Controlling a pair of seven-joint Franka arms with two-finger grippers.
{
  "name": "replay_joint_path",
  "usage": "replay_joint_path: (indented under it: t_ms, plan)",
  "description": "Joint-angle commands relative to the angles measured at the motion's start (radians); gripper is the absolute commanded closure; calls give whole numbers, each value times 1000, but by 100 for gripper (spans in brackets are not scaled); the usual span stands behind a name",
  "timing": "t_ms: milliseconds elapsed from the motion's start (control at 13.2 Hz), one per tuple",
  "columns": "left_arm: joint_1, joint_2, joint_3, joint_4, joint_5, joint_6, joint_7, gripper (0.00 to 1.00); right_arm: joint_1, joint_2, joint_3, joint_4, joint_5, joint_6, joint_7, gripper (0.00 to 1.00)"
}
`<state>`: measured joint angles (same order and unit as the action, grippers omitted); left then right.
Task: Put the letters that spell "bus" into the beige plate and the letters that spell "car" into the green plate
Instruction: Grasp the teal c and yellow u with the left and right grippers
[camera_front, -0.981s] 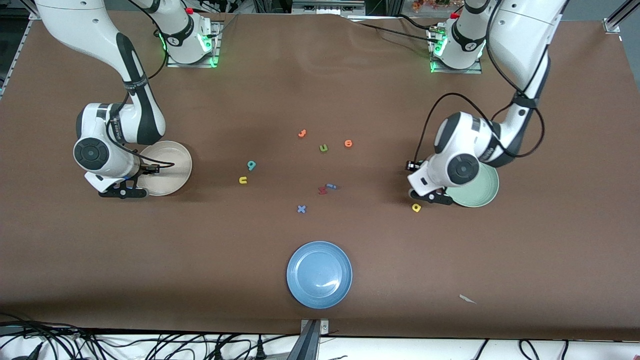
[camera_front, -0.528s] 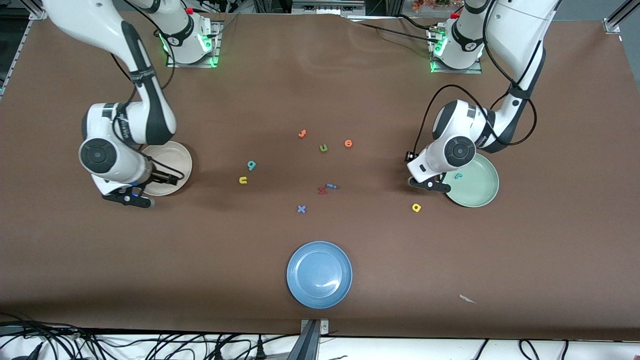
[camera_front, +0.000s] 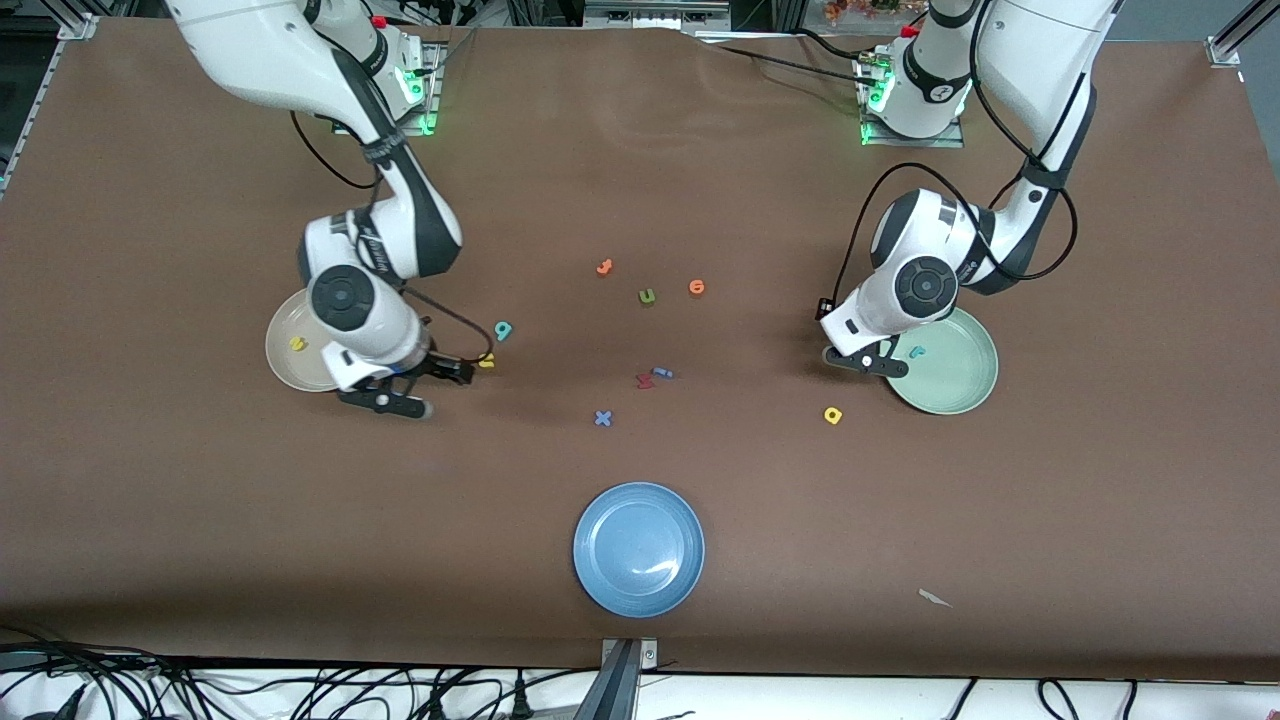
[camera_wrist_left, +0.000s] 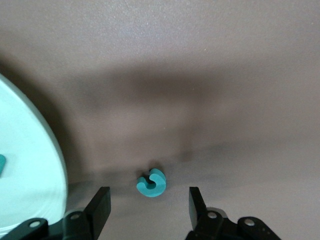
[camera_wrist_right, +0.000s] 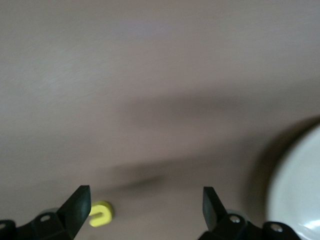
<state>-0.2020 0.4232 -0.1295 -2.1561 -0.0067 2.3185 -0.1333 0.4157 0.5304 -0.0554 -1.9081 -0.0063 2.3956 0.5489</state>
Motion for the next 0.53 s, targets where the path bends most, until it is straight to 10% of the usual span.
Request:
replay_joint_path:
  t_ms: [0,453]
  plan:
    - [4,-1,-2,-10,24,22,-11,30,38,39,0,9,5,39,-9,1]
    - [4,42,-2,-10,25,91,-11,52,95,59,3,-2,6,40,-29,2]
